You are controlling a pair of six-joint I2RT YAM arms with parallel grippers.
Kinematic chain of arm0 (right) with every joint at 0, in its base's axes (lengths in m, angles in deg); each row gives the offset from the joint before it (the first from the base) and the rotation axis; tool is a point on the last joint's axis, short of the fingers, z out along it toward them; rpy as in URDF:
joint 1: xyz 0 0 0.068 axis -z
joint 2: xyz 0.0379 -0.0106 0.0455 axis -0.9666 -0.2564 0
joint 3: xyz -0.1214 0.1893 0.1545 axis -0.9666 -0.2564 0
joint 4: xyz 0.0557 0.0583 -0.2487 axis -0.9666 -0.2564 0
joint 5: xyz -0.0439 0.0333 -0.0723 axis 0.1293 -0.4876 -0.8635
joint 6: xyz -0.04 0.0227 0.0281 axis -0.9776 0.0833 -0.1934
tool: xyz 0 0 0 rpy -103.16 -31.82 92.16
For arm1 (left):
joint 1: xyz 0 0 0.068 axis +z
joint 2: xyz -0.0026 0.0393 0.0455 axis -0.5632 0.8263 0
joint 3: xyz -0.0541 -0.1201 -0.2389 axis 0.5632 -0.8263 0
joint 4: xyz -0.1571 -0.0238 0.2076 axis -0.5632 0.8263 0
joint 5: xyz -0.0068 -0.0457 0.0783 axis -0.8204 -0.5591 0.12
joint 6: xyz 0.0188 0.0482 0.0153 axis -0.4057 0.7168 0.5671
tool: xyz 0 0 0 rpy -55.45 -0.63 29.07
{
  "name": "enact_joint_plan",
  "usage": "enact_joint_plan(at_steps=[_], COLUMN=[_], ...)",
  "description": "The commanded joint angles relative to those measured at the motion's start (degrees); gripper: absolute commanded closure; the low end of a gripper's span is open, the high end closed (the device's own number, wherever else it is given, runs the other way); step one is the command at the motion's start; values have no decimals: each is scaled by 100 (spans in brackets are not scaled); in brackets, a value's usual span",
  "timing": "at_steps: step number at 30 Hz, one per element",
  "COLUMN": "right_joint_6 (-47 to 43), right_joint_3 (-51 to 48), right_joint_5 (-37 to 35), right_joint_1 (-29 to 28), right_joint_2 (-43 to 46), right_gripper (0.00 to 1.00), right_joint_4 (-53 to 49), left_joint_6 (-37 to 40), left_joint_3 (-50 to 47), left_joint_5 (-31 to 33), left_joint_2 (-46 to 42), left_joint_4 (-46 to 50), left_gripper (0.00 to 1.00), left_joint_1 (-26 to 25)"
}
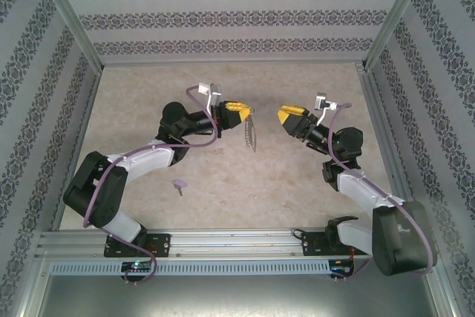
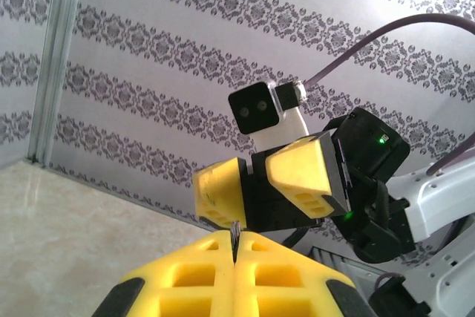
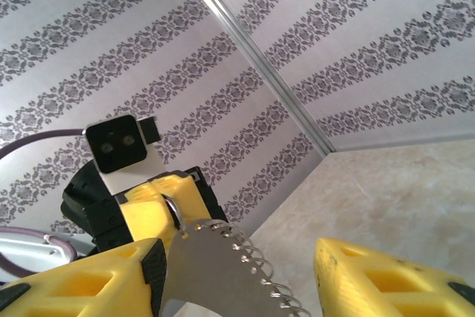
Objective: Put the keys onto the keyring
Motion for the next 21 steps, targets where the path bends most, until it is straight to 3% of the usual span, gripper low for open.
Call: enact_joint_plan(at_steps=[1,7,14,19,21], right_joint_6=[-293,-283,-335,-336,-343], right_joint_3=[-145,-200,-27,47,80], right_joint_5=[-109,-61,167,206,233], right_joint_1=[24,23,-12,-45,-64], right_joint_2=[119,25,-110,-226,-248], right_gripper=[44,44,44,44,44], right_joint_4=[-265,-206,-239,-204,-226], left_joint_6=[531,1001,937,938,1199], left_joint_3=[-151,-204,-181,237,556], left_joint_5=[117,107,82,-235,-320], left_joint_2=[197,338,351,112,-77], left_joint_4=[-1453,-1480,-1244,439,1779], left_gripper=[100,100,100,100,100], left_joint_1=[-50,-105,-119,-113,-113])
